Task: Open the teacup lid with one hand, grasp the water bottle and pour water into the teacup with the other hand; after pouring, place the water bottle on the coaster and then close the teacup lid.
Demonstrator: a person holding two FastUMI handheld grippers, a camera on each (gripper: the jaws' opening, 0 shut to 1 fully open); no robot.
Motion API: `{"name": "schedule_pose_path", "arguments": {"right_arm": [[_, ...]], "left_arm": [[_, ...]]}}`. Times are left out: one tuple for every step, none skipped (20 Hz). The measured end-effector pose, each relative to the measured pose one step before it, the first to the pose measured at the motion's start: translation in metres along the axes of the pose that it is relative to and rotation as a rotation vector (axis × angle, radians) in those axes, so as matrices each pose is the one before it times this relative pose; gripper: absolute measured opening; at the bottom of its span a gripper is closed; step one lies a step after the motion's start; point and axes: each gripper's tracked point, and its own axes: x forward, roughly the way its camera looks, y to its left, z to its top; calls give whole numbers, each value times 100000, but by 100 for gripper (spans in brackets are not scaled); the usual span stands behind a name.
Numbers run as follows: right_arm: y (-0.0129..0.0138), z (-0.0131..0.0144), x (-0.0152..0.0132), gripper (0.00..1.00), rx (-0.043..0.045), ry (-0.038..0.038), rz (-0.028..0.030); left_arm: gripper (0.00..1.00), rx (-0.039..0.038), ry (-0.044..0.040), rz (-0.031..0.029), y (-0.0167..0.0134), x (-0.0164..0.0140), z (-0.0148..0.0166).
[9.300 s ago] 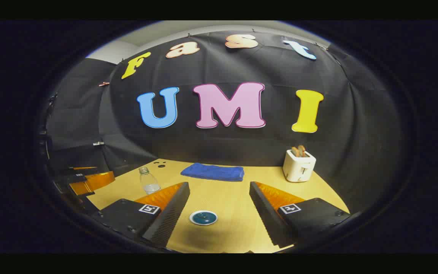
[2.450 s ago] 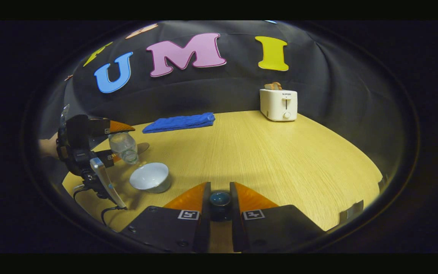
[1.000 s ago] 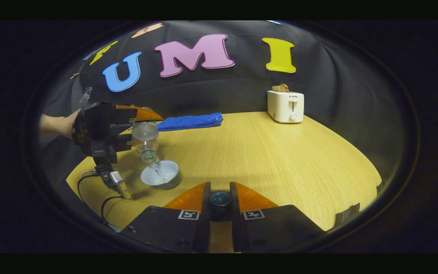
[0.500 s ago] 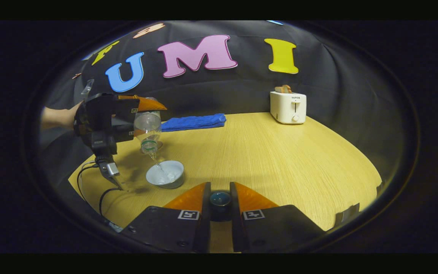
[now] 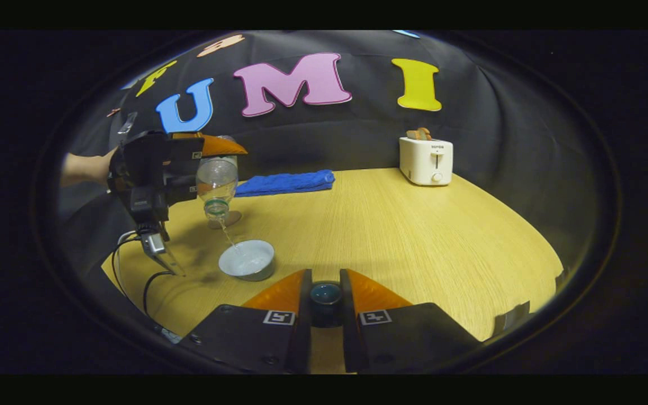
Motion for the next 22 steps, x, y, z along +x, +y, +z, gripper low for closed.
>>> {"name": "schedule_pose_path", "arguments": {"right_arm": [[63, -125, -55, 31, -62, 94, -61], [17, -59, -8, 27, -56, 232, -83], [38, -67, -16, 27, 70, 174, -98], [-31, -32, 12, 27, 164, 8, -132], [-22, -39, -51, 31, 243, -31, -160], [-6, -5, -75, 27, 301, -81, -211], [-35, -32, 41, 31, 398, 49, -174], [-4, 2, -40, 27, 429, 40, -44], [15, 40, 52, 27, 205, -36, -86], [-66, 43, 25, 27, 21, 96, -28], [99, 0, -51, 31, -12, -19, 38], [60, 43, 76, 22, -57, -5, 105], [-43, 41, 2, 27, -298, 184, -214], [-85, -27, 38, 22, -491, 302, -463], [-1, -45, 97, 27, -199, 221, -68], [119, -8, -11, 27, 251, 91, 222], [50, 17, 18, 22, 365, 65, 173], [86, 14, -42, 22, 179, 92, 103], [45, 0, 107, 27, 66, 15, 242], [37, 97, 57, 27, -43, -100, 48], [7, 71, -16, 27, -33, -148, 107], [53, 25, 62, 27, -86, -30, 144]], "left_arm": [[74, -258, 440, 725, -32, -42, -63], [74, 512, 239, 507, 105, -29, 71], [74, 678, 329, 190, -9, -26, 13], [74, 687, -142, 246, 200, -116, -32], [74, 442, -323, 294, 93, -52, 73], [74, -325, 293, 169, 6, 137, -111], [74, -147, 293, 712, 25, -107, 66], [74, 396, -597, 1217, 5, -73, 218], [74, 595, -496, 1500, 142, 108, -43], [74, 611, -594, 892, 31, 88, 93], [74, 145, -130, 370, 29, 42, -159], [74, -2, 649, -765, -120, 61, -210], [74, 258, 109, -148, 62, -156, 9], [74, 124, 268, -382, 76, 208, -101], [74, -108, 60, 27, -21, -142, 101], [74, -142, 141, 123, 61, 45, -102], [74, -292, 106, -31, -95, -140, 102], [74, -107, 62, -222, -17, 5, 15], [74, 158, 73, -169, -87, -55, 49], [73, -20, -46, -348, 68, 108, -27], [74, -712, 143, -1264, -267, -24, -26], [73, -271, 80, -615, -187, -5, -83]]}}
